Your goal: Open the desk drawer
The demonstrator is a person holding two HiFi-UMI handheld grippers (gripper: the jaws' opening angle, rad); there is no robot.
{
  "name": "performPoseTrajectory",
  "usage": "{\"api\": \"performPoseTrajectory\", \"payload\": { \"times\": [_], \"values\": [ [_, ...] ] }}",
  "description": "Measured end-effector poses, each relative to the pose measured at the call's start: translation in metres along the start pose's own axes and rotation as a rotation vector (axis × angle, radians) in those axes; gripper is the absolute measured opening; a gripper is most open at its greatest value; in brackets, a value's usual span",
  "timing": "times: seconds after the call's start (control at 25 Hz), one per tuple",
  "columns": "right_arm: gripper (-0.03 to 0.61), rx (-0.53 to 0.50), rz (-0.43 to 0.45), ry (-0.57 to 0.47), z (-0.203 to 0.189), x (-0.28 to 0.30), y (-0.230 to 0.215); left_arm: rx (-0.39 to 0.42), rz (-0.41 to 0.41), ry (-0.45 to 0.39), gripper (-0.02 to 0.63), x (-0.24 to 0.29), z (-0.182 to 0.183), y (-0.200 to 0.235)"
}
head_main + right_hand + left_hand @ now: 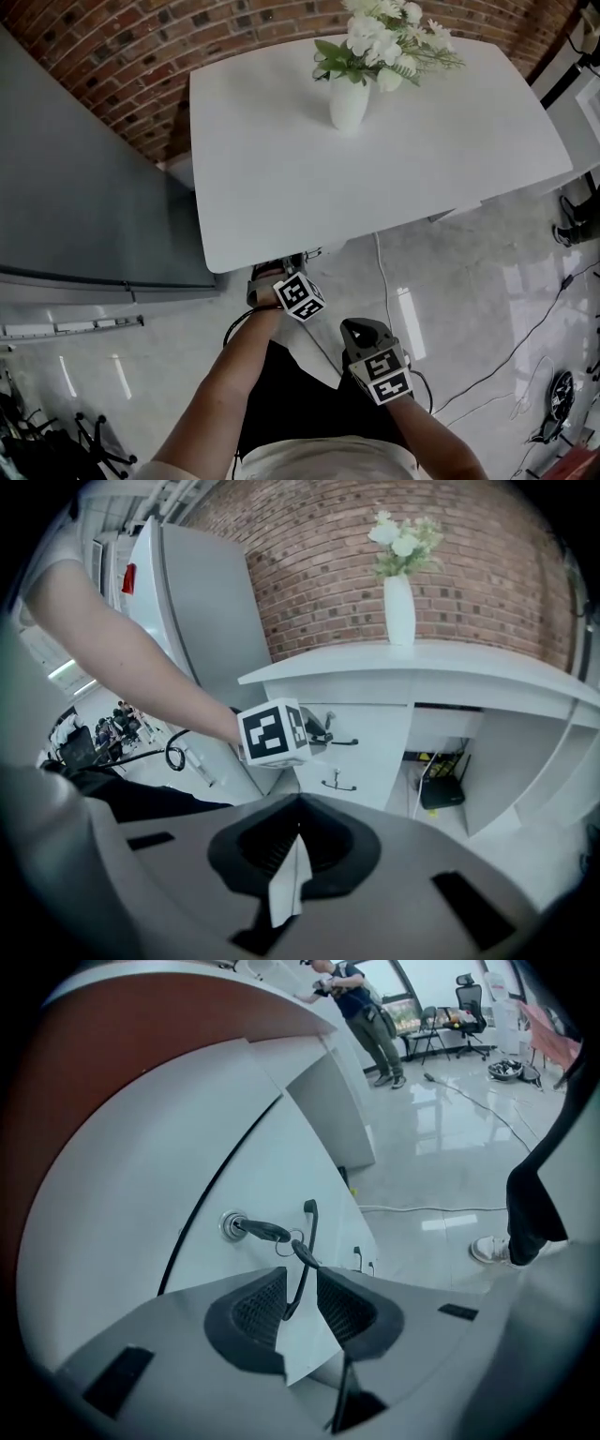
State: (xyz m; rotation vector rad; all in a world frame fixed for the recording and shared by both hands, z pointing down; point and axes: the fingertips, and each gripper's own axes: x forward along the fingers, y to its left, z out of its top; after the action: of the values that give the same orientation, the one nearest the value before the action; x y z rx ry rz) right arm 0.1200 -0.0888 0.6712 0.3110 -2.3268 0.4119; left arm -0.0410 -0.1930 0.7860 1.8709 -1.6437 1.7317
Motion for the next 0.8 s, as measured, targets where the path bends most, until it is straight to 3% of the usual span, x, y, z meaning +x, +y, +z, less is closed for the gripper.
{"api": "performPoseTrajectory", "payload": {
  "times": [0.36, 0.8],
  "values": [
    [0.015, 0.046, -0.015, 0.028, -0.01, -0.011, -0.004, 0.033, -0.016, 0.077, 0.09, 0.018, -0.009, -0.006],
    [0.015, 0.074, -0.013, 0.018, -0.011, -0.001, -0.005, 0.312, 0.037, 0.043, 0.034, 0.023, -0.005, -0.006]
  ]
}}
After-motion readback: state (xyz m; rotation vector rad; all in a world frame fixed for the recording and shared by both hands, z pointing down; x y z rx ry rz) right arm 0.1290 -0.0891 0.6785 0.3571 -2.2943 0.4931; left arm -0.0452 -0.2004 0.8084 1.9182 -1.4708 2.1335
